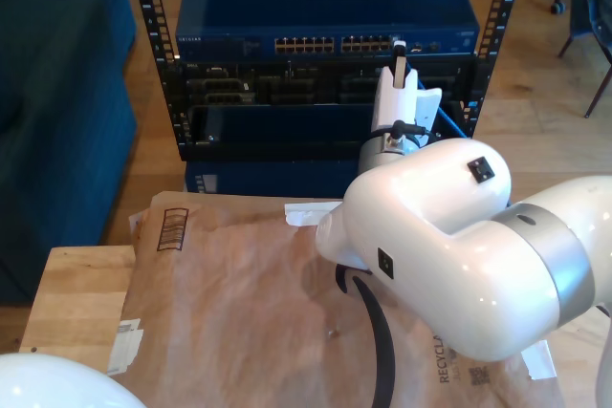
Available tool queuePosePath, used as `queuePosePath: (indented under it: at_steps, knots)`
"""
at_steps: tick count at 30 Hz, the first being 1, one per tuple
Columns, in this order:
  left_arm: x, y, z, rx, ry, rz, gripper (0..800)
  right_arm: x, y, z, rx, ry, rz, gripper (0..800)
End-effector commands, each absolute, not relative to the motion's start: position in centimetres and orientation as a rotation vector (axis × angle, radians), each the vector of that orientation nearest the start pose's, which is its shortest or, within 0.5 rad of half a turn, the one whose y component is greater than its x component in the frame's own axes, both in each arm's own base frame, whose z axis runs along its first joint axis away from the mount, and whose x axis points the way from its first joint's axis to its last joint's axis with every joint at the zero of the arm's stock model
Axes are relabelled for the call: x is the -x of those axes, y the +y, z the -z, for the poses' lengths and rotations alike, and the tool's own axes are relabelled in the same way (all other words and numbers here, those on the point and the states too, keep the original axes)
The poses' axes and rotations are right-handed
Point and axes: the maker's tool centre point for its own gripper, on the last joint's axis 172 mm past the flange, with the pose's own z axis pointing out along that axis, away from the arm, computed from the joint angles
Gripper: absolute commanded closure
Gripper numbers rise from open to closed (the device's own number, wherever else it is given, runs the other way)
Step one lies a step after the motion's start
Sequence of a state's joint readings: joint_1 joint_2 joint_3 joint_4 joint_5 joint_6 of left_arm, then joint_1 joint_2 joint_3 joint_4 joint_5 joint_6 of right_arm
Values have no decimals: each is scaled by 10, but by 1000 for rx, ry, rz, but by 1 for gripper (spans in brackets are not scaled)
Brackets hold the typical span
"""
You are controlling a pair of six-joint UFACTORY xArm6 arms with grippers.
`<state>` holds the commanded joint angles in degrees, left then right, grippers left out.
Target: Grab the cable and plug it in
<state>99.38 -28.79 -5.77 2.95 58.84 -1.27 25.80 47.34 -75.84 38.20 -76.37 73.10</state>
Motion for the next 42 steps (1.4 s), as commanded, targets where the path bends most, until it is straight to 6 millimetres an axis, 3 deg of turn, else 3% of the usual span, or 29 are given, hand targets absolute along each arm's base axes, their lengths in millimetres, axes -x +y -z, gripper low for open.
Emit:
queuePosePath:
  at_steps: [42]
  knots:
    - [30, 124, -28, -1836, 2134, 436, 0, -675, 140, -269, 1005, 1229, 1419, 800]
